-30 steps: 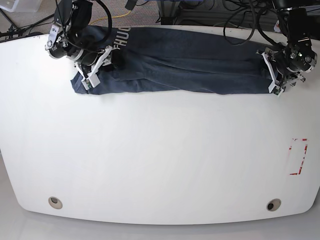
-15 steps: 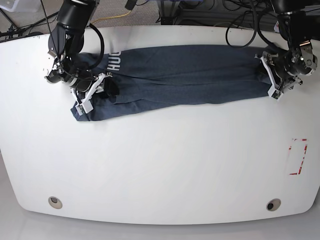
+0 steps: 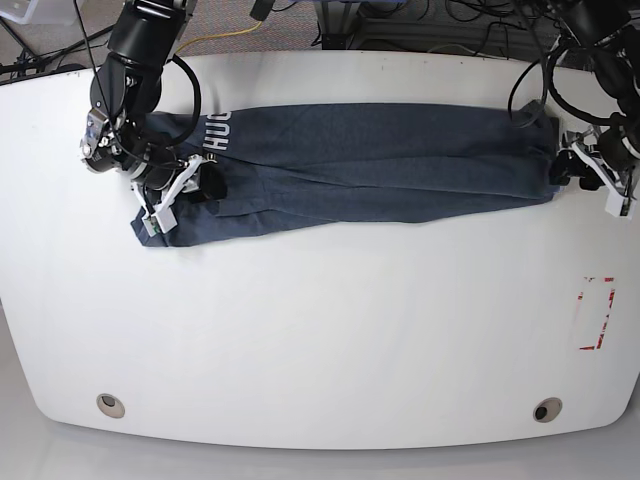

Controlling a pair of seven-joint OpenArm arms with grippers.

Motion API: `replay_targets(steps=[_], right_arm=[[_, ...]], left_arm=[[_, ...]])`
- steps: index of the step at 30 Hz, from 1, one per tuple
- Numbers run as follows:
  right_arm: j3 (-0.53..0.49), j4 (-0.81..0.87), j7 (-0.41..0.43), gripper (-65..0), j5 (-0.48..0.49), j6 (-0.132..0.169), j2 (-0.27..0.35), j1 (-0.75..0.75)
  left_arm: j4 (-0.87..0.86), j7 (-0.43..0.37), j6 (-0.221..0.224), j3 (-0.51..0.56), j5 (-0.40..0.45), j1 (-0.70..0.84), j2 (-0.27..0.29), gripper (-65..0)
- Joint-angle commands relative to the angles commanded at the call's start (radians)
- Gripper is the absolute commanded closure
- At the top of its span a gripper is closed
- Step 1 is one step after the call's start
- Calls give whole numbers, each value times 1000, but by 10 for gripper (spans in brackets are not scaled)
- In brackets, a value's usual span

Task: Fold the T-shirt properly
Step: 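Adjust the right gripper's grasp on the folded shirt edge, then regrasp the strip end with the left gripper and pull it taut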

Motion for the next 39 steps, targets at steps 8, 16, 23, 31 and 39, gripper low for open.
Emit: replay_targets(steps=[8, 16, 23, 31, 39], right_arm=[[0, 68, -2, -241, 0, 0, -2, -14], [0, 66, -2, -241, 0, 0, -2, -14], [0, 66, -2, -241, 0, 0, -15, -14], [0, 66, -2, -241, 0, 0, -20, -14], [0, 66, -2, -239, 0, 0, -21, -14]], left_arm=[[-110, -2, 0, 0, -40, 18, -25, -372], [-107, -2, 0, 5, -57, 21, -25, -372], [-114, -2, 0, 9, -98, -8, 9, -372], [-115, 0, 0, 9, -31, -11, 52, -372], [-213, -3, 0, 6, 37, -15, 57, -372]])
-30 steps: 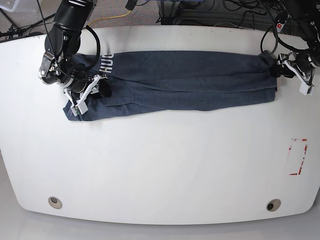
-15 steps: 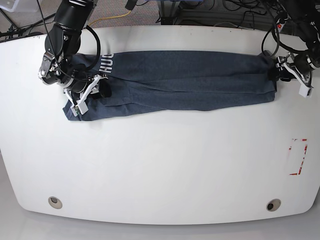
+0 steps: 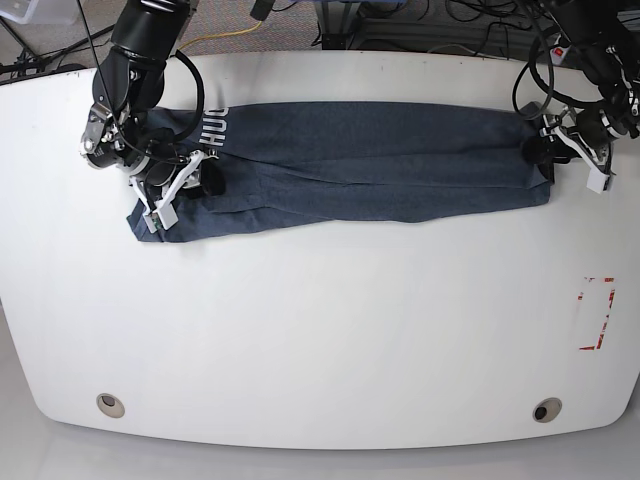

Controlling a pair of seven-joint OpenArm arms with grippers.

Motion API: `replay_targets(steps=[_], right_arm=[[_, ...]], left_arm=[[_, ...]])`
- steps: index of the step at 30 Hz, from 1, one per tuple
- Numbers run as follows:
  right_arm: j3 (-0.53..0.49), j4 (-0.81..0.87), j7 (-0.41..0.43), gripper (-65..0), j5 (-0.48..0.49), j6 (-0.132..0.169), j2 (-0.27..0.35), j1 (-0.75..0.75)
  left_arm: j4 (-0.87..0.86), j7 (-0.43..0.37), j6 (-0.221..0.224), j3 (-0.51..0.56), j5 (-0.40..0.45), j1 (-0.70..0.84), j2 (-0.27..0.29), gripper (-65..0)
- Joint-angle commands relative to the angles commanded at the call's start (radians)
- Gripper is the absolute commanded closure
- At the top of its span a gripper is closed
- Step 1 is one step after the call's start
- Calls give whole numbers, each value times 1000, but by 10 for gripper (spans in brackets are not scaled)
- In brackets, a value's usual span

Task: Fold the T-shirt properly
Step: 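Regrasp the strip end with the left gripper and pull it taut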

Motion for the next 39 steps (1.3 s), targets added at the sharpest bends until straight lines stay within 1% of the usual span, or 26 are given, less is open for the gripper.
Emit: replay_targets(steps=[3, 7, 8, 10, 12, 13, 14, 18, 19, 24, 28, 30, 32, 35, 39], right_arm=[[0, 0, 0, -239, 0, 0, 0, 0], [0, 0, 0, -239, 0, 0, -2, 0], [0, 0, 0, -239, 0, 0, -5, 0], [0, -2, 0, -239, -3, 0, -15, 0], [0, -2, 0, -239, -3, 0, -17, 0], [0, -2, 0, -239, -3, 0, -18, 0], [0, -2, 0, -239, -3, 0, -20, 0], [0, -2, 0, -239, -2, 0, -21, 0], [0, -2, 0, -239, -2, 0, -21, 0], [0, 0, 0, -239, -3, 0, -21, -12], [0, 0, 0, -239, -2, 0, -21, -14], [0, 0, 0, -239, -2, 0, -21, -18], [0, 0, 0, -239, -2, 0, -21, -18], [0, 0, 0, -239, -2, 0, -23, -18], [2, 0, 0, -239, -2, 0, -28, -18]], left_arm=[[-34, 0, 0, 3, 15, 0, -2, -372], [-35, 0, 0, 3, 11, 0, 0, -361], [-35, 0, 0, 5, 11, -2, 0, -333], [-35, 0, 0, 25, 11, -2, 6, -249], [-34, 0, 0, 66, 15, -11, 9, -129], [-34, 0, 0, 84, 14, -15, 9, -82], [-34, 0, 0, 95, 11, -15, 11, -56], [31, 0, 0, 94, 11, -14, 15, -43], [68, 0, 0, 97, 14, -12, 28, -43], [358, 0, 0, 110, 21, 44, 78, -44], [562, 5, 0, 203, 89, 60, 94, -46], [658, 5, 0, 258, 141, 95, 107, -46], [690, 5, 0, 305, 166, 101, 118, -46], [695, 5, 0, 387, 178, 100, 112, -46], [703, 5, 0, 402, 175, 89, 110, -46]])
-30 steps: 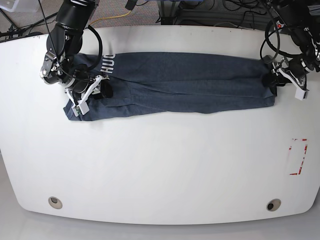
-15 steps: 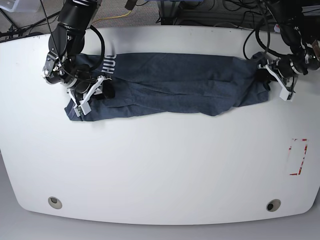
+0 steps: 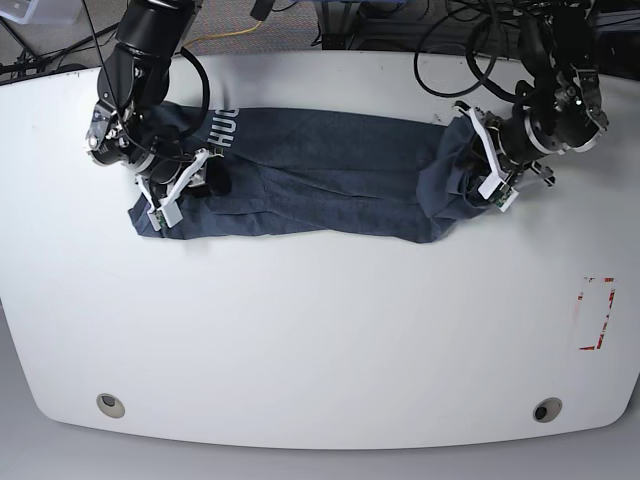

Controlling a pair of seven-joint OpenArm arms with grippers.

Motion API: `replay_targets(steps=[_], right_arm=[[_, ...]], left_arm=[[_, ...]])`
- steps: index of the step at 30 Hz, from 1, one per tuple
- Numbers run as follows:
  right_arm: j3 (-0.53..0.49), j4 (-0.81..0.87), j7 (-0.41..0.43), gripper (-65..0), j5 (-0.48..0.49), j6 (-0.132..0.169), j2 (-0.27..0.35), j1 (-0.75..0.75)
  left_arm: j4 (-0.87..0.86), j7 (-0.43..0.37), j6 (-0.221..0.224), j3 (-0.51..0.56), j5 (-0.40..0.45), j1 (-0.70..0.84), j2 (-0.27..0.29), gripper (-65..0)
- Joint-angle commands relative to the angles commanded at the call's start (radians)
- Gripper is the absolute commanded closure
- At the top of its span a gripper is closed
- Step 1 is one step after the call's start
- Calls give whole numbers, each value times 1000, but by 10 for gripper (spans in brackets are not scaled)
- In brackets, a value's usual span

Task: Fold the T-shirt properly
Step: 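Regrasp the strip end with the left gripper and pull it taut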

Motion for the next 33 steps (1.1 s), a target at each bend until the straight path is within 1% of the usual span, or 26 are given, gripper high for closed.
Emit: replay_targets(steps=[2, 3, 8, 9, 14, 20, 22, 27, 33], right_arm=[[0, 0, 0, -239, 0, 0, 0, 0], [0, 2, 0, -239, 0, 0, 0, 0], [0, 2, 0, -239, 0, 0, 0, -2], [0, 2, 0, -239, 0, 0, 0, -2], [0, 0, 2, -239, 0, 0, -2, 0], [-2, 0, 2, -239, -2, 0, -2, 3], [-2, 0, 3, -239, -2, 0, -2, 3], [-2, 0, 5, -239, -2, 0, -2, 5], [-2, -2, 5, -239, -3, 0, -2, 5]], left_arm=[[-2, 0, 0, -11, 3, -18, -15, -46], [-2, 0, 0, -26, -2, -25, -38, -46], [-6, 0, 0, -121, -3, -34, -97, -44], [-6, 0, 0, -135, -5, -35, -121, -44], [-9, 0, 0, -143, -29, -48, -230, -44], [-11, 0, 0, -144, -23, -44, -333, -44], [-11, 0, 0, -144, -28, -44, -350, -46], [-9, 0, 0, -137, -29, -38, -350, -46], [-8, 0, 0, -28, -29, -46, -347, -47]])
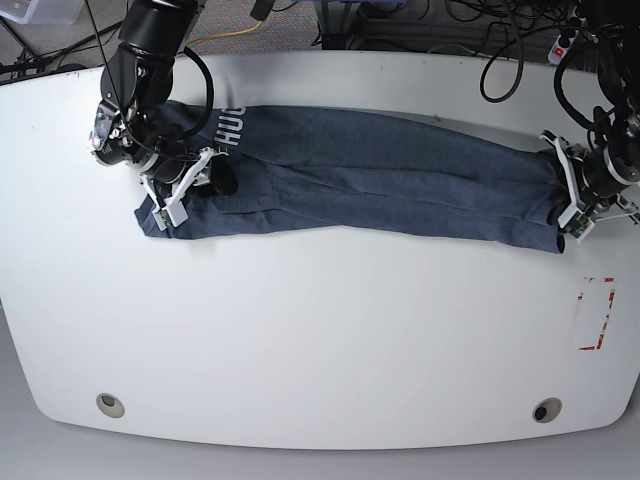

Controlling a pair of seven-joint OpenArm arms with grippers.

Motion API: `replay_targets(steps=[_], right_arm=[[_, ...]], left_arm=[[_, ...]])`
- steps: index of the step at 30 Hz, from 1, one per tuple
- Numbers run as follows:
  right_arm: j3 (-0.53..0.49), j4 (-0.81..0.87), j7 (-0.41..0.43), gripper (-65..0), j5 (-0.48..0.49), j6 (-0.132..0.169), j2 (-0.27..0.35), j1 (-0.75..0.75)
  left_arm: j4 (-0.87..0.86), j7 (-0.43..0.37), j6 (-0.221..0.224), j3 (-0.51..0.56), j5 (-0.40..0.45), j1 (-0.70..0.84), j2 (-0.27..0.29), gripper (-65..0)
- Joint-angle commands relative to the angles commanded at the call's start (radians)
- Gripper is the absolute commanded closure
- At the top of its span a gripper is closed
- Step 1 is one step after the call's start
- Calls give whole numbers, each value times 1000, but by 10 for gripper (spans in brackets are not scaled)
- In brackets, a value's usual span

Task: Fold the T-shirt properly
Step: 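Regrasp the strip end with the left gripper and pull it taut, then carry the strip end with the left gripper toward the right gripper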

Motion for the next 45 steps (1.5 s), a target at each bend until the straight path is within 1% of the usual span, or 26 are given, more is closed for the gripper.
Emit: replay_targets(steps=[2, 4, 8, 11, 12, 13, 14, 16, 19, 23, 27, 29, 35, 38, 41, 45], right_arm=[[0, 0, 0, -239, 0, 0, 0, 0], [0, -2, 0, -239, 0, 0, 0, 0], [0, -2, 2, -239, 0, 0, 0, 0], [0, -3, 2, -239, 0, 0, -9, 0], [0, -3, 2, -239, -2, 0, -17, 0], [0, -3, 2, -239, -2, 0, -20, 0], [0, -3, 2, -239, -2, 0, -21, 0], [0, -3, 2, -239, -2, 0, -26, 0], [0, -3, 2, -239, -2, 0, -28, 0], [0, -3, 2, -239, -2, 0, -28, 0], [0, -3, 2, -239, -2, 0, -28, 0], [0, -3, 2, -239, -2, 0, -28, 0], [0, -3, 2, -239, -2, 0, -28, 0], [0, -3, 2, -239, -2, 0, -29, 0], [0, -3, 2, -239, -2, 0, -29, 0], [0, -3, 2, -239, -2, 0, -29, 0]], left_arm=[[0, 0, 0, 23, 0, 0, 12, -47], [2, 0, 0, 32, 0, -14, 60, -47], [2, 8, 0, 37, 0, -35, 133, -47], [2, 74, 0, 92, 0, -87, 187, -47], [2, 107, 0, 109, 0, -106, 212, -47], [2, 126, 0, 114, 0, -117, 229, -47], [0, 152, 0, 120, 0, -130, 261, -47], [0, 173, 0, 126, 0, -144, 304, -47], [0, 198, 0, 173, 6, -163, 356, -47], [-2, 199, 0, 239, 8, -169, 394, -47], [-3, 199, 0, 293, 9, -175, 399, -47], [-3, 199, 0, 316, 9, -175, 425, -49], [-38, 199, 0, 325, 8, -178, 496, -49], [-61, 199, 0, 325, 9, -206, 531, -49], [-80, 199, 0, 327, 9, -210, 551, -49], [-110, 199, 0, 390, 9, -218, 554, -49]])
